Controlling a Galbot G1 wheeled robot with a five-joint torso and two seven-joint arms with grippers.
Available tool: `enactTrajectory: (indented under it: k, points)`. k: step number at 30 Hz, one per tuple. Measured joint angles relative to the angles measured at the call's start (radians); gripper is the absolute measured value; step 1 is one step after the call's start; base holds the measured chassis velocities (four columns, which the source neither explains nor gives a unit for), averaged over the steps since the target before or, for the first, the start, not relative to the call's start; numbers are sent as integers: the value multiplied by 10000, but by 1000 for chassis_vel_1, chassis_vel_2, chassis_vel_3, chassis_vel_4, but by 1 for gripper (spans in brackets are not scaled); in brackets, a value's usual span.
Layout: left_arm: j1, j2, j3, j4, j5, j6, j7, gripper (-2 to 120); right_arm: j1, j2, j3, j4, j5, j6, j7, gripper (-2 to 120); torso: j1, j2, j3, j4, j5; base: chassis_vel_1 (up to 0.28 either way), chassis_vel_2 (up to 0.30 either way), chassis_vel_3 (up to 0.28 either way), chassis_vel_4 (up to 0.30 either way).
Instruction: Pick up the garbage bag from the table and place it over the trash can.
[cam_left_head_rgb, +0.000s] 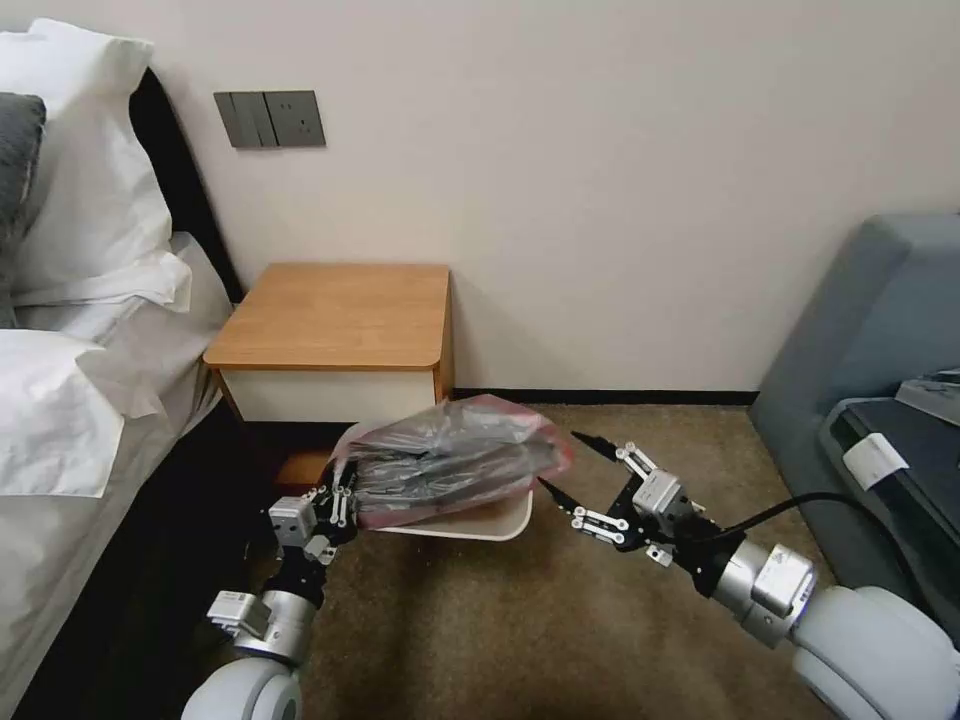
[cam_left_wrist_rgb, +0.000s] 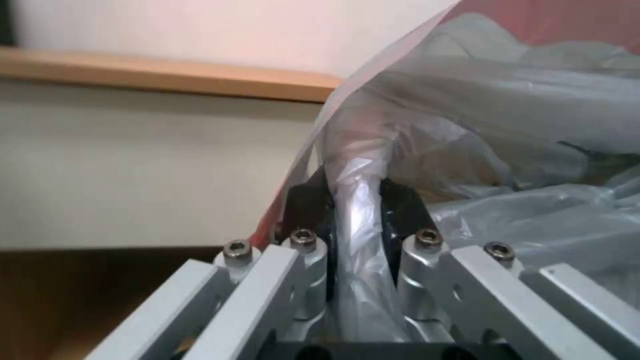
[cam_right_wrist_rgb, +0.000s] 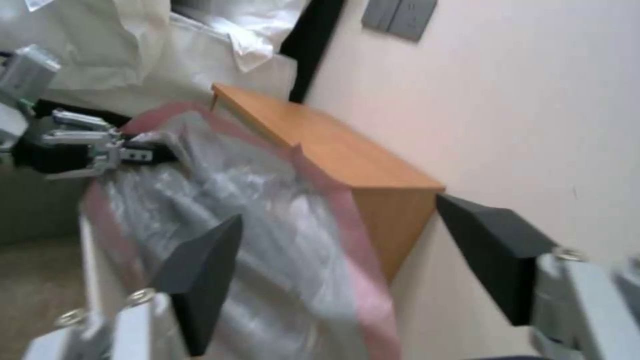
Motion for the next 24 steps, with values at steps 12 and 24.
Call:
enactTrajectory:
  k: [12,24]
  points:
    - [-40,21,34,-87,1038,-271,664,7,4519,-415,-3358,-1322,-503,-700,253,100,0,0,1,1,-2,0,0,0,0]
    - [176,25,46,-158,1427,-471,958,7,8191,596,-6945,-2382,-367,-1732,120,100,0,-1,1,1,-4,0,0,0,0]
